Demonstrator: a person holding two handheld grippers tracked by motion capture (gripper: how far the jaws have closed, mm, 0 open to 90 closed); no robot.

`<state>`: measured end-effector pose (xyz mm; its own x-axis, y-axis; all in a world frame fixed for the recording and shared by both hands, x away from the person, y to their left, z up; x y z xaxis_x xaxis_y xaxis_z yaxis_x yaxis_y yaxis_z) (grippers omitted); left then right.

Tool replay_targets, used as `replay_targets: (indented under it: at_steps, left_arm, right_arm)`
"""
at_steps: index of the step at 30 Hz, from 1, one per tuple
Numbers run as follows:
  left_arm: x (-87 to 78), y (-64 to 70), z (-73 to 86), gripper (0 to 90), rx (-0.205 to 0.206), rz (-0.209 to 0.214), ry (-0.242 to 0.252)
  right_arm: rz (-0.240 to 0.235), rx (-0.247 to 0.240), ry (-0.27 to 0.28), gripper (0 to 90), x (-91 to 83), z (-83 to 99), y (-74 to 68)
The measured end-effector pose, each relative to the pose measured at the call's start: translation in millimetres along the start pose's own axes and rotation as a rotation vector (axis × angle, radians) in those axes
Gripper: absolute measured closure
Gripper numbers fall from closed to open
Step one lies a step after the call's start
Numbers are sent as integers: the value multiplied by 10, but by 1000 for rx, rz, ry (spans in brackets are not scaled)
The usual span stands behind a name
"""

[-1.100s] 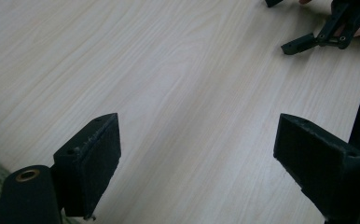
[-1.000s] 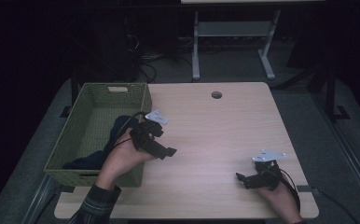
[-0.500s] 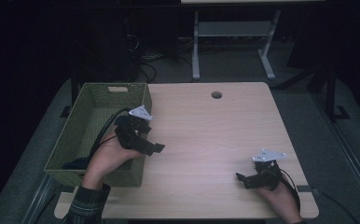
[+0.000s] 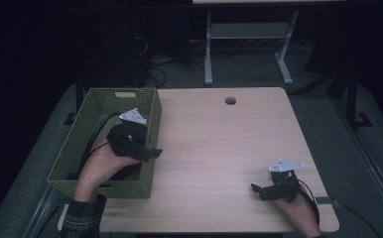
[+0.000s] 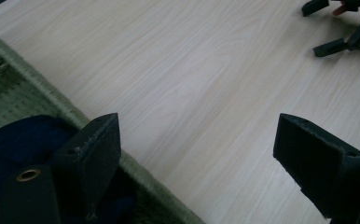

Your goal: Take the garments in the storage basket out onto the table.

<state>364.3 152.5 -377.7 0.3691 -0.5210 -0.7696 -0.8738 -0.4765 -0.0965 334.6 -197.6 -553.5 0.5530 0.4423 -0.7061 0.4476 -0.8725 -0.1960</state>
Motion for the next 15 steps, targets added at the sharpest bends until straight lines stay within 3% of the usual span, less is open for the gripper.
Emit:
replay_targets:
  at_steps: [15]
  left_arm:
    - [-231, -226, 211, 148, -41, -72, -15]
  right_arm:
    - [-1, 3, -2, 29, -1, 2, -3]
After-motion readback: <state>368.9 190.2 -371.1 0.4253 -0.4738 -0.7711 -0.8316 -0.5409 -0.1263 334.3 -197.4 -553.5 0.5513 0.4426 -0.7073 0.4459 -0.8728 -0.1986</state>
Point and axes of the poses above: each handheld gripper's, and its own axes: x roughly forward along the jaws, z roughly out of its underside, y roughly to its right, the point moved 10 cm from there along x, roughly forward along the jaws, and after that the axes turned 13 degrees about x, right-handed, at the moved point
